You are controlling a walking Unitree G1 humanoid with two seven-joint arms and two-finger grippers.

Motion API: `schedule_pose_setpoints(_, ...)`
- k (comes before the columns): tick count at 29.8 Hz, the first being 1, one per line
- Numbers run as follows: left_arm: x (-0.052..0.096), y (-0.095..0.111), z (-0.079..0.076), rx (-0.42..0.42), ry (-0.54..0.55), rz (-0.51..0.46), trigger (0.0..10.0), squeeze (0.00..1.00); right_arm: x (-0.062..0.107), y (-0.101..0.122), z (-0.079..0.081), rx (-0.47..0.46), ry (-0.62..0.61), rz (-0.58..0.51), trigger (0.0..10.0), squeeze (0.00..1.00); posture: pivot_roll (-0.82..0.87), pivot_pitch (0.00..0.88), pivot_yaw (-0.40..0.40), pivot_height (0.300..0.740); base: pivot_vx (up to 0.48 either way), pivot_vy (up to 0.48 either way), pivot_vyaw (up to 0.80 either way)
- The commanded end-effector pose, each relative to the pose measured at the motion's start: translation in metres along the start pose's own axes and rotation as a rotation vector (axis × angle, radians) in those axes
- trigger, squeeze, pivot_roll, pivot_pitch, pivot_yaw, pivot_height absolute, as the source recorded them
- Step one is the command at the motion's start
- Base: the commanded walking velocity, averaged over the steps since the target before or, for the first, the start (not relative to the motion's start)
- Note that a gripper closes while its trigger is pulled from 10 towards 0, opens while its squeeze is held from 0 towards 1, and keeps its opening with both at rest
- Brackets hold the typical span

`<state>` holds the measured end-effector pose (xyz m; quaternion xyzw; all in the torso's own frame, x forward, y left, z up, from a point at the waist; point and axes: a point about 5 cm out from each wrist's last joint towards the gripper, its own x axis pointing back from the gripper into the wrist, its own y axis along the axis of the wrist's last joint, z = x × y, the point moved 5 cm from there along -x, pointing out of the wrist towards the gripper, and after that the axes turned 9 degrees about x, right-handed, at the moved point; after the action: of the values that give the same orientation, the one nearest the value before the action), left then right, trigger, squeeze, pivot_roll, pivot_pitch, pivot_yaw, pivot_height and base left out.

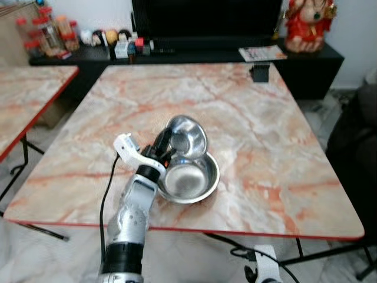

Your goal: Setting the table

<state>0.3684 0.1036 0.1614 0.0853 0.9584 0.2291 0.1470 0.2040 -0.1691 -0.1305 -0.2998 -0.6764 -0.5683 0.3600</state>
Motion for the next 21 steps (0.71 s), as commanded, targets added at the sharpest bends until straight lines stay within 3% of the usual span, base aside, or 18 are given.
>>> schedule_pose_setpoints(1, 0.000, 0.004, -0.007, -0.007, -0.029, -0.008, 10.0, 0.00, 0.000, 0.000, 0.002, -0.008, 0.005, 0.001, 10.0, 0.00, 0.02, 0.000, 0.033, 0.740, 0.000, 0.000, 0.00)
schedule_pose_setpoints(8, 0.003, -0.002, -0.008, 0.026, -0.035, 0.026, 10.0, 0.00, 0.000, -0.001, 0.003, -0.010, 0.006, 0.002, 10.0, 0.00, 0.02, 0.000, 0.036, 0.740, 0.000, 0.000, 0.00)
schedule_pose_setpoints(13, 0.008, -0.001, -0.001, 0.168, 0.015, -0.002, 10.0, 0.00, 0.000, -0.002, 0.004, -0.010, 0.009, 0.005, 10.0, 0.00, 0.03, 0.000, 0.037, 0.740, 0.000, 0.000, 0.00)
schedule_pose_setpoints(21, 0.005, -0.011, 0.004, 0.248, 0.070, 0.011, 10.0, 0.00, 0.000, -0.002, 0.006, -0.009, 0.011, 0.007, 10.0, 0.00, 0.02, 0.000, 0.039, 0.740, 0.000, 0.000, 0.00)
